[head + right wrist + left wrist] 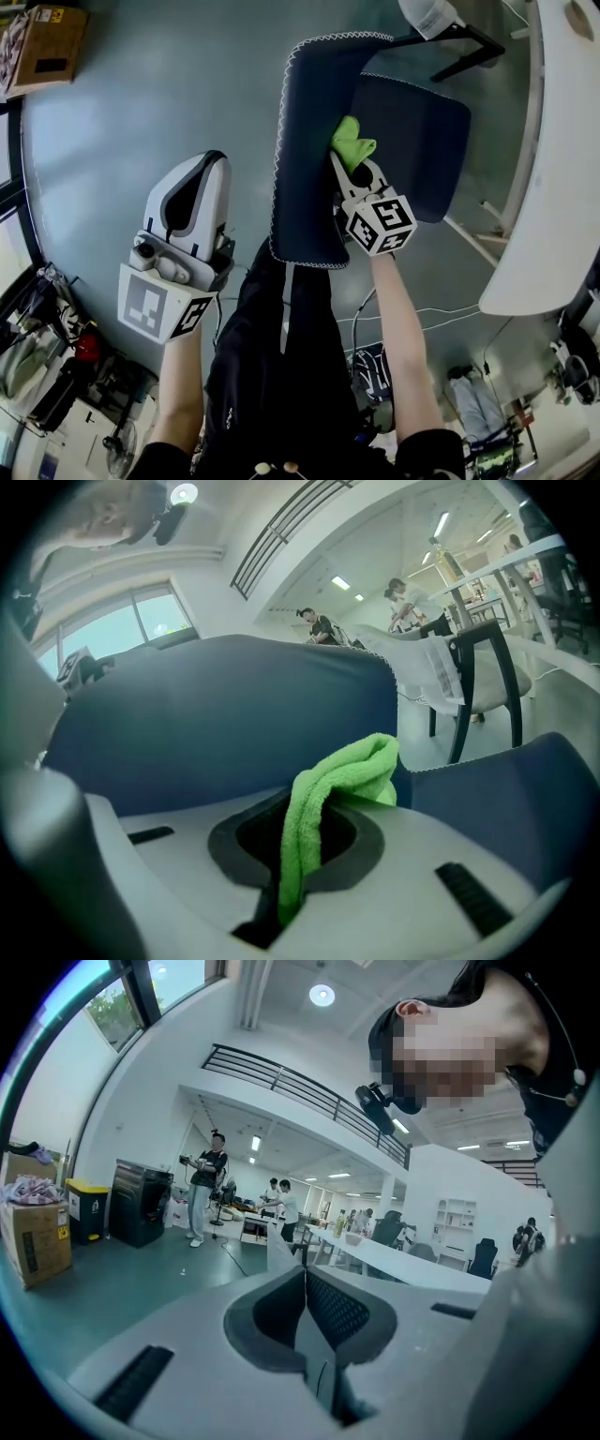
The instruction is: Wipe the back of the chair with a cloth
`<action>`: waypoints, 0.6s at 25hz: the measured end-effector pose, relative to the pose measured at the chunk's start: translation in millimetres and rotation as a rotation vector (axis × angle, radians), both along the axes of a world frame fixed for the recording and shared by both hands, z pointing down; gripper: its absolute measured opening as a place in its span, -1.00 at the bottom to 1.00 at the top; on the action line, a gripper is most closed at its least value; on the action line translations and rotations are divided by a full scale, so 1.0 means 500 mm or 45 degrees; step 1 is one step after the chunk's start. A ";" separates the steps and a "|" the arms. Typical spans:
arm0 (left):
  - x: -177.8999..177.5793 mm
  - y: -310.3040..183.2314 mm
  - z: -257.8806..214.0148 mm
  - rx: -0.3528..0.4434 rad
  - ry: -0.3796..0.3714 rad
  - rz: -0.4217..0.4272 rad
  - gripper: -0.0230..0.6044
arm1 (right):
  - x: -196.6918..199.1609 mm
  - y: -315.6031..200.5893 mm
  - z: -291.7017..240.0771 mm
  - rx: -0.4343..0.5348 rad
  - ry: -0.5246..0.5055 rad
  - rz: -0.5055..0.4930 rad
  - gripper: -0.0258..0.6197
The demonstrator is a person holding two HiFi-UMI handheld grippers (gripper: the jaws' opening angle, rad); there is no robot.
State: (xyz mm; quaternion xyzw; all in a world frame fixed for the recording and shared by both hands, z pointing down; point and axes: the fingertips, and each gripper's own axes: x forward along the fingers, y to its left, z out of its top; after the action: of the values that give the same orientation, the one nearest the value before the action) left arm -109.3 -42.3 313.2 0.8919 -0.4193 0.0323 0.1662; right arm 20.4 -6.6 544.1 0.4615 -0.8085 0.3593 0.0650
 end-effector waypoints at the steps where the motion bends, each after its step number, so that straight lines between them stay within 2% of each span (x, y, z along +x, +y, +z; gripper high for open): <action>1: 0.001 0.001 0.000 0.001 0.000 0.001 -0.91 | -0.004 0.013 0.000 -0.004 -0.009 -0.021 -0.86; 15: 0.024 0.015 -0.009 0.013 -0.006 0.012 -0.91 | -0.033 0.166 -0.006 -0.059 -0.023 -0.343 -0.86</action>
State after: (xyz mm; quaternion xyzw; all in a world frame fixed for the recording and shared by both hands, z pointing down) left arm -97.2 -34.7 308.8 0.8946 -0.4157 0.0331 0.1605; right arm 4.1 76.3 541.3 0.3439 -0.8552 0.3699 0.1161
